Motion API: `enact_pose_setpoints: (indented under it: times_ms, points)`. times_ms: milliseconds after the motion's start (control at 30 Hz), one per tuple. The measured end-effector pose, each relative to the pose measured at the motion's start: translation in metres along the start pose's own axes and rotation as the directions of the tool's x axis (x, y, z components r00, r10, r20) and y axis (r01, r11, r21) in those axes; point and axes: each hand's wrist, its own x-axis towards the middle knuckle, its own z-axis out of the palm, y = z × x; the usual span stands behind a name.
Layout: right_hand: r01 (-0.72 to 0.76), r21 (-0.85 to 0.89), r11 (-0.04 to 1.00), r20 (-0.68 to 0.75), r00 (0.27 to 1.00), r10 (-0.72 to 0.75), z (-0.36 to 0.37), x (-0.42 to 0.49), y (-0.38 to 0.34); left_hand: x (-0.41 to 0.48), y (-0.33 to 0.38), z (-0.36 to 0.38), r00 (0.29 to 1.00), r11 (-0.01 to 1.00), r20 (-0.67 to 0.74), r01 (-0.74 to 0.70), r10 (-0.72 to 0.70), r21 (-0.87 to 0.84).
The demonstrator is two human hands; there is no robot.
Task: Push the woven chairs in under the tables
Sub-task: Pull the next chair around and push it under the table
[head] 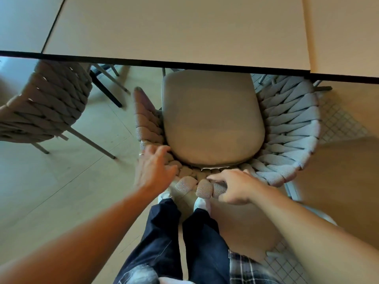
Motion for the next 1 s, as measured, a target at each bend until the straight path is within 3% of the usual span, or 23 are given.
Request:
enact_pose_setpoints:
  times_ms: [67,167,300,567,800,1000]
  points:
    - [0.044,-0.005,0.999,-0.027,0.999,-0.044,0.003,0.008,-0.015,0.01,-0.008,-0.009,0.984,0.982,-0.012,0.175,-0.176,-0.07]
    - [0.039,0.031,0.999,-0.087,0.996,-0.036,0.018,0.021,-0.031,0.024,-0.017,-0.015,0.941,0.937,0.098,0.333,-0.324,-0.106]
    - [0.065,-0.023,0.998,-0.165,0.984,-0.068,0.036,0.035,-0.055,0.041,-0.024,-0.012,0.894,0.874,0.196,0.44,-0.404,-0.207]
    - [0.073,-0.061,0.995,-0.288,0.954,-0.088,0.044,0.041,-0.07,0.057,-0.037,0.007,0.782,0.546,0.387,0.62,-0.489,-0.563]
    - [0.143,-0.028,0.989,-0.351,0.926,-0.143,0.043,0.031,-0.066,0.053,-0.029,0.012,0.789,0.554,0.3,0.597,-0.536,-0.581]
    - [0.165,-0.04,0.986,-0.37,0.914,-0.167,0.033,0.007,-0.058,0.043,-0.013,0.009,0.818,0.624,0.243,0.56,-0.521,-0.545]
